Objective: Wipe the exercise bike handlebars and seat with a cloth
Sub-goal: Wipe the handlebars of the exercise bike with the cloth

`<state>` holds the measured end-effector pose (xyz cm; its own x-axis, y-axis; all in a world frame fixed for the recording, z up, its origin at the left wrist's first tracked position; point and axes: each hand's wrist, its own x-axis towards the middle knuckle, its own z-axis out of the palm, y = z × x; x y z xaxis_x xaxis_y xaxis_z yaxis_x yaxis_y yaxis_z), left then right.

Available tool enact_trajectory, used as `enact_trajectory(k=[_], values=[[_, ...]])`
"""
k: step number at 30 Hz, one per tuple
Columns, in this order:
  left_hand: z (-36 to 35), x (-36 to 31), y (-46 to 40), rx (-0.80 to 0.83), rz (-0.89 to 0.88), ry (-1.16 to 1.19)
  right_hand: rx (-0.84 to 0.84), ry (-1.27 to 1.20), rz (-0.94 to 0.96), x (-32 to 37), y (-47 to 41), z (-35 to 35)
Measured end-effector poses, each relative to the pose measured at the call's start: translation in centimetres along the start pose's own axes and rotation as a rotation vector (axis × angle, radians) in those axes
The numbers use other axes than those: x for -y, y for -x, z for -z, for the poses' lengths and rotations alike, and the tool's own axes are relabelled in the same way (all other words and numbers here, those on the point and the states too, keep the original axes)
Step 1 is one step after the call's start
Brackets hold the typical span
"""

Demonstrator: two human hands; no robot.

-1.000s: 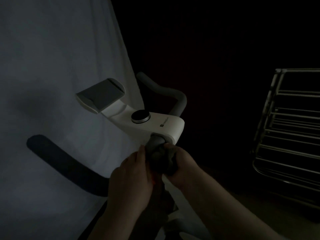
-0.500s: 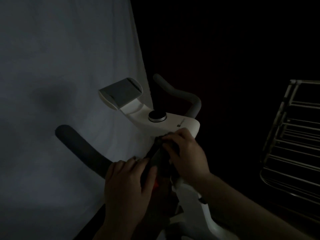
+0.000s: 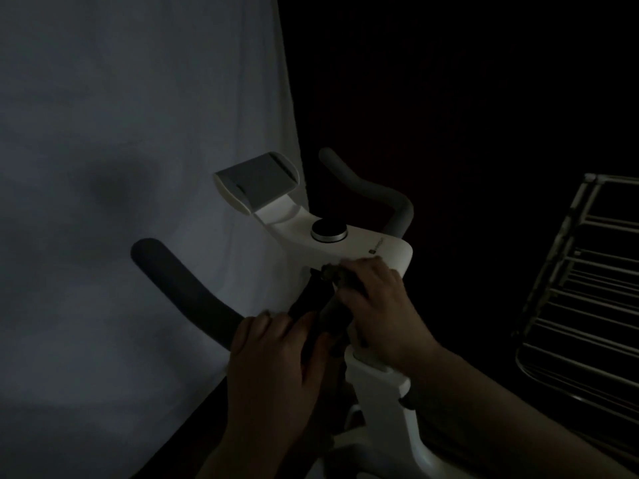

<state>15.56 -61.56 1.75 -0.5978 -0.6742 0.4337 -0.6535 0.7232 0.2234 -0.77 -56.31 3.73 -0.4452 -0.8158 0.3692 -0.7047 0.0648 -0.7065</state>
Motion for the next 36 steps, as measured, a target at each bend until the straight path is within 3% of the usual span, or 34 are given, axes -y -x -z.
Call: enact_trajectory(k=[2,3,8,12,14,17,21,25,30,33,36], values=[[-0.1,-0.1,-0.1,0.009,0.008,-0.005,0.115,-0.397,-0.17,-0.4,0.0,2.0],[-0.1,-0.2,-0.1,0.013,0.014,-0.009,0.134,-0.481,-0.196,-0.9,0.1,2.5],[-0.1,-0.4,-0.2,0.02,0.041,-0.017,-0.078,-0.402,-0.03,-1.7,2.5,-0.3],[0.1,-0.5,-0.3,0.016,0.033,-0.032,-0.208,-0.439,-0.099,-0.7,2.3,-2.1],[0.0,-0.4,-0.1,0.008,0.011,-0.025,-0.239,-0.301,-0.056,0.7,3.0,-3.2],[0.1,-0.3,-0.2,0.003,-0.003,-0.015,-0.17,-0.08,0.107,0.5,2.6,-2.6],[0.0,-0.6,-0.1,-0.01,0.015,-0.008,-0.262,-0.146,-0.009,-0.5,1.3,-2.1],[-0.1,-0.3,0.0,-0.035,0.004,0.058,-0.156,0.023,0.131,-0.5,1.7,-2.1],[-0.1,-0.3,0.2,-0.069,0.002,0.048,-0.231,-0.077,0.035,-0.4,1.9,-2.5],[-0.1,-0.3,0.1,-0.064,-0.002,0.053,-0.075,-0.034,0.146,-1.3,2.2,-1.2],[-0.1,-0.2,0.2,-0.071,-0.023,0.025,-0.084,-0.185,0.004,-2.5,1.1,-0.1]])
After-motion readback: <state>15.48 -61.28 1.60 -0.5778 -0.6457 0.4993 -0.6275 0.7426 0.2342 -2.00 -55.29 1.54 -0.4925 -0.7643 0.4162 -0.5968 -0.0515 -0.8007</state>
